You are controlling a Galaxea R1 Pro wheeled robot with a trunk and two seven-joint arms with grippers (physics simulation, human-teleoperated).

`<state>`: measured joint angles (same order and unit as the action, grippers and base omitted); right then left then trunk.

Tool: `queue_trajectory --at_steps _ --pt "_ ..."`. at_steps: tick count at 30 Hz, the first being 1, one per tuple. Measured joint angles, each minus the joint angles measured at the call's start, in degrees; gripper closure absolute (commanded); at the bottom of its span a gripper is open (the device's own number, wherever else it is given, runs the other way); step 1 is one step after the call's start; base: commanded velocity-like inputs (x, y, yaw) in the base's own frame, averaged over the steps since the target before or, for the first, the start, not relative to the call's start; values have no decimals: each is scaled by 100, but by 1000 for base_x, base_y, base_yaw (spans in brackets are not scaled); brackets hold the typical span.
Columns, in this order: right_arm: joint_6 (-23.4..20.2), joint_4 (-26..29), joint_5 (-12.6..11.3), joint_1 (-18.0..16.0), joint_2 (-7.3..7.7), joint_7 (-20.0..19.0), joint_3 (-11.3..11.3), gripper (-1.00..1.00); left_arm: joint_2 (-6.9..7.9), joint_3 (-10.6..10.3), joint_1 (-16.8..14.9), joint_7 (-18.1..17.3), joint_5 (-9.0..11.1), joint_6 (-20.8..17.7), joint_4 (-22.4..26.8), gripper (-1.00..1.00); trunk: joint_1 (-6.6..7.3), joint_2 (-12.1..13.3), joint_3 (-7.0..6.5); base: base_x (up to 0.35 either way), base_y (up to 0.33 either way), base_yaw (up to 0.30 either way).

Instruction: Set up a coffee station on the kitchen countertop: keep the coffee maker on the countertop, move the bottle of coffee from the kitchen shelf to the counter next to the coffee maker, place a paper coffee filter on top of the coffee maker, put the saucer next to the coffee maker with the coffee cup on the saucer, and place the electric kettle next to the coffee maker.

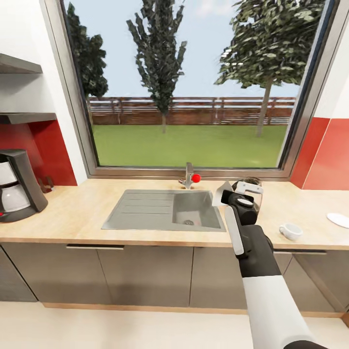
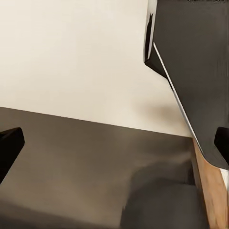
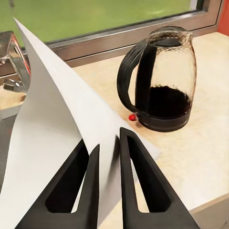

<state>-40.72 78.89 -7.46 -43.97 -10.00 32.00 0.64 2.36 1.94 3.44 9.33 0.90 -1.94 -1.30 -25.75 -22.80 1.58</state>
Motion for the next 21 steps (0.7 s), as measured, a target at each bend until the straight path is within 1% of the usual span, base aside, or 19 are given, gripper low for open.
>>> queue_trajectory --at_steps 4,5,7,9,11,15,21 --pt "0 0 0 0 0 0 0 100 7 0 0 -2 6 0 4 -100 0 0 0 0 0 38" --pt "0 -3 1 0 0 1 0 100 9 0 0 -2 6 2 6 -100 0 0 0 0 0 275" --pt "-7 -64 -17 0 0 1 79 100 25 -6 -15 -11 1 7 10 -100 0 0 3 0 0 276" --pt "-6 -70 -16 0 0 1 261 100 39 -8 -22 -10 -1 8 11 -100 0 0 10 0 0 271" --pt "-7 -112 -12 0 0 1 347 100 43 -8 -34 -6 -2 9 10 -100 0 0 18 0 0 268" --pt "-8 -208 -13 0 0 2 404 100 45 -5 -48 -9 -2 9 16 -100 0 0 37 0 0 267" --pt "-8 -234 -13 0 0 2 419 100 13 -23 -51 -18 -20 9 12 -100 0 0 66 0 0 266"
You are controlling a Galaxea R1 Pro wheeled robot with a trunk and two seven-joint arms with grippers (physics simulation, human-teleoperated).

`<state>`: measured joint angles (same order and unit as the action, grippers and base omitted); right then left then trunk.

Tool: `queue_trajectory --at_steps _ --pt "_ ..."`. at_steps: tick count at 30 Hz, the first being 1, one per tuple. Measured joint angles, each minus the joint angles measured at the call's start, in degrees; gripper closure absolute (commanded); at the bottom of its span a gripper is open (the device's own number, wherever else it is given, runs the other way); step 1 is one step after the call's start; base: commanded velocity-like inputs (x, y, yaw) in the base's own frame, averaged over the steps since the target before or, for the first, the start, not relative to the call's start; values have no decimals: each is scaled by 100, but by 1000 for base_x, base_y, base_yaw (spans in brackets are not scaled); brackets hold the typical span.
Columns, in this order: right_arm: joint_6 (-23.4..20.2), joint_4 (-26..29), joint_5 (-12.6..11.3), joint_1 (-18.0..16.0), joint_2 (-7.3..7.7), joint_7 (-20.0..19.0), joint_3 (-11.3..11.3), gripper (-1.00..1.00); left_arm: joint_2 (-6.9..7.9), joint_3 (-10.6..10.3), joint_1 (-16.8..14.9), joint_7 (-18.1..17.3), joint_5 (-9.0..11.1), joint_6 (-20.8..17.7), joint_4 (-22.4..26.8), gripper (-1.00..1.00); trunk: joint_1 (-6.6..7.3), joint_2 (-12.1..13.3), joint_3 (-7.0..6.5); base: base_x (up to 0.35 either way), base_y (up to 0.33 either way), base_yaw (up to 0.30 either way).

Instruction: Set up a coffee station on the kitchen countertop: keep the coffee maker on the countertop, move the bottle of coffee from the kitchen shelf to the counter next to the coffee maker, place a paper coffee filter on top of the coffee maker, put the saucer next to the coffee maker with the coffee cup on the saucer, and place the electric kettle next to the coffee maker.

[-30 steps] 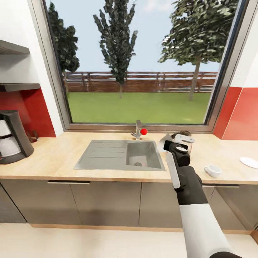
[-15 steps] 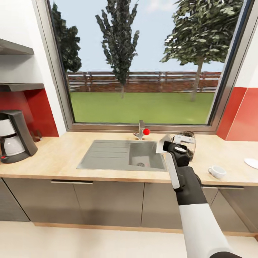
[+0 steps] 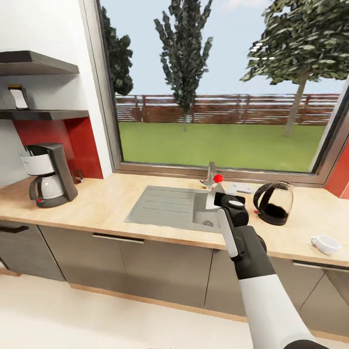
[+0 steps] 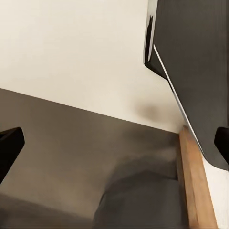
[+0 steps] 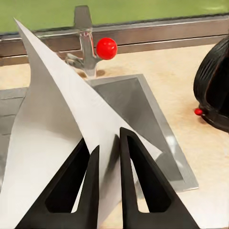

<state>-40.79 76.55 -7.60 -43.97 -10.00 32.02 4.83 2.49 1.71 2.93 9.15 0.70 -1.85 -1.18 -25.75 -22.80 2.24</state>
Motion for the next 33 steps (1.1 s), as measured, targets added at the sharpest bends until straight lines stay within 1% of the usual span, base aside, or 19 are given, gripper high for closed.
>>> queue_trajectory --at_steps 7,10,12,20,22,25,33 --pt "0 -3 3 2 0 0 2 100 7 -4 0 -1 9 7 5 -100 0 0 34 0 3 265" --pt "-1 -3 5 1 0 -3 2 100 2 -2 3 2 12 17 35 -100 1 -1 48 0 162 264" --pt "1 -3 4 1 0 -3 0 100 2 5 6 9 17 25 106 -100 0 0 55 0 297 68" --pt "-16 -38 16 24 0 -6 0 100 6 7 7 10 18 39 130 -100 0 0 58 0 303 13" --pt "-17 -44 19 41 0 -7 0 100 6 6 8 10 18 100 132 -100 0 0 59 0 305 0" --pt "-14 -47 22 72 0 -11 0 100 6 6 8 11 18 184 134 -100 1 0 59 64 305 0" --pt "-7 -38 11 87 0 -5 9 100 20 6 8 11 18 200 134 -100 2 0 59 100 305 0"
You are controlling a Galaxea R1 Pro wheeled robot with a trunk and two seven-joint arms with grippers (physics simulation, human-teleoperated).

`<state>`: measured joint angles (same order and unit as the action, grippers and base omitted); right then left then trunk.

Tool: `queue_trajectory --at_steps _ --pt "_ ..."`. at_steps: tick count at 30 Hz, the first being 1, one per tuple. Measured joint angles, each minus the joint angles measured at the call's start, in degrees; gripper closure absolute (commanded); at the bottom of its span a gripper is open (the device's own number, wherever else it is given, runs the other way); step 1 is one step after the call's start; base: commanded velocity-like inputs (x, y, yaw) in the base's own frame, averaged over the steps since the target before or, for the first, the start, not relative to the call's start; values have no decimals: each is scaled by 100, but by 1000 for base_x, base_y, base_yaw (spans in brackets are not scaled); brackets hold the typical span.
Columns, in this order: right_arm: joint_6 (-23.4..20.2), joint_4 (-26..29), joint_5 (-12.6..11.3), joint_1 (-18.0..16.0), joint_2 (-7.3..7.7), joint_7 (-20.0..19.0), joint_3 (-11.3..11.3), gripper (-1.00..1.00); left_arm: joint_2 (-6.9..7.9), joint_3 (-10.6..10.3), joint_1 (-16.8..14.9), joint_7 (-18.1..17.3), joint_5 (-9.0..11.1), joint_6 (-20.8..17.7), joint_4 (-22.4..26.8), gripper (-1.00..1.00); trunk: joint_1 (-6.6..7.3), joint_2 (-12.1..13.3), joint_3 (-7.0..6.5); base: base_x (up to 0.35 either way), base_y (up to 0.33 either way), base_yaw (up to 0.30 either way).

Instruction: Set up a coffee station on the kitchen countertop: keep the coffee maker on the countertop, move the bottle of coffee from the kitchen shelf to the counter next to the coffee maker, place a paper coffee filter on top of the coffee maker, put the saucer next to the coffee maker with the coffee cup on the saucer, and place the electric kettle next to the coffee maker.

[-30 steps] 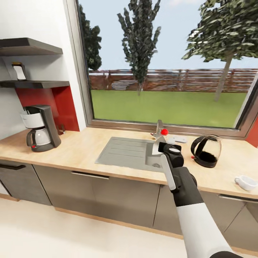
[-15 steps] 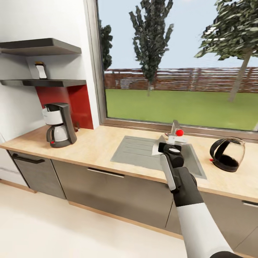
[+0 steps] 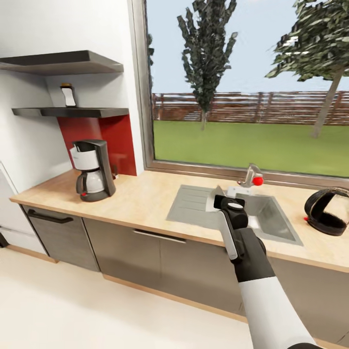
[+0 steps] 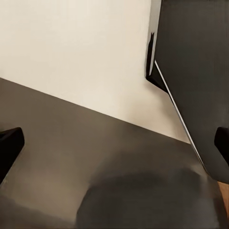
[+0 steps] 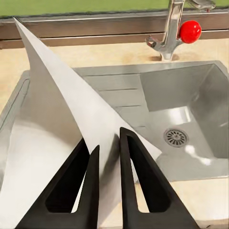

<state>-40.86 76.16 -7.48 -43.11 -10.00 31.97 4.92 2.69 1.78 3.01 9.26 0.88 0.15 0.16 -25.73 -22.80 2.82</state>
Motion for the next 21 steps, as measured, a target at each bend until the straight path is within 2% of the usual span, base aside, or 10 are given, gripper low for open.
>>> queue_trajectory --at_steps 21 --pt "-1 12 -10 -1 0 2 1 100 -5 0 0 0 0 1 0 -100 0 0 0 140 310 0"
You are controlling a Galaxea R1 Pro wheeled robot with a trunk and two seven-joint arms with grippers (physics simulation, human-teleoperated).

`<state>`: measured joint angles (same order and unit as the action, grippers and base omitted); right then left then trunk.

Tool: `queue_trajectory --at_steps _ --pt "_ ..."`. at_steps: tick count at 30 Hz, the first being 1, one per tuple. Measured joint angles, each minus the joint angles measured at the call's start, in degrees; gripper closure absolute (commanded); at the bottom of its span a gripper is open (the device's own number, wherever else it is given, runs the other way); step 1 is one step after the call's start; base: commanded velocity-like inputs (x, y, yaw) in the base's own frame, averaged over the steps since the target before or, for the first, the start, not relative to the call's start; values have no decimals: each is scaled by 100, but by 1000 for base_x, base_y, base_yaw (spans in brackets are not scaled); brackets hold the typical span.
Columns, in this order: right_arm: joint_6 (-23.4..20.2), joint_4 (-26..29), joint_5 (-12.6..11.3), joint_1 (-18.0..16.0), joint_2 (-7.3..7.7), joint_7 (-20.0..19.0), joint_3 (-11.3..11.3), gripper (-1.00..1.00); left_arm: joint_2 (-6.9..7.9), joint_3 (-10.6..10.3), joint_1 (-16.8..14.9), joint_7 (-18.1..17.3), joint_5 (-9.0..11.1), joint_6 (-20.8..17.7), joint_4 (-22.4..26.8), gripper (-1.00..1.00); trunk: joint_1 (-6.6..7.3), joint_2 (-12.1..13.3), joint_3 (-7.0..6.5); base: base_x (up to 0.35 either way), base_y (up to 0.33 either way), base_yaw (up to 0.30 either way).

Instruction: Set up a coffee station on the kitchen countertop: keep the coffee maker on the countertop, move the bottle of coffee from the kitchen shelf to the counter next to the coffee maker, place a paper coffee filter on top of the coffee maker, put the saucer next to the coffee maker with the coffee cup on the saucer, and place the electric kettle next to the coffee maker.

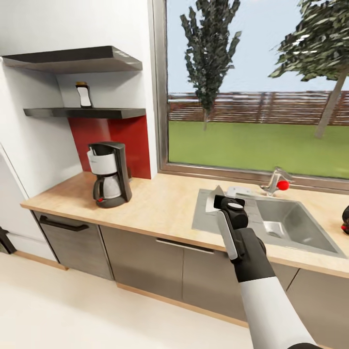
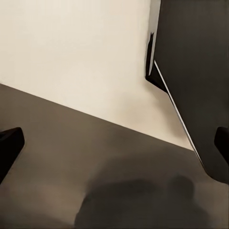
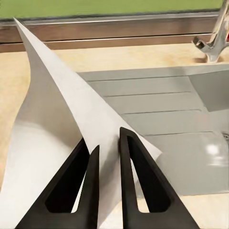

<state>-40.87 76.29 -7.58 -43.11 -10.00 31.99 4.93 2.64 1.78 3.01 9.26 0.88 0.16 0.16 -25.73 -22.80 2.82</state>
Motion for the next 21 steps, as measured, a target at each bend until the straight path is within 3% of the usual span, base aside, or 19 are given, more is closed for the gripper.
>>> queue_trajectory --at_steps 21 --pt "0 6 3 0 0 0 0 100 -20 8 0 0 0 7 0 -100 -1 1 0 81 331 0"
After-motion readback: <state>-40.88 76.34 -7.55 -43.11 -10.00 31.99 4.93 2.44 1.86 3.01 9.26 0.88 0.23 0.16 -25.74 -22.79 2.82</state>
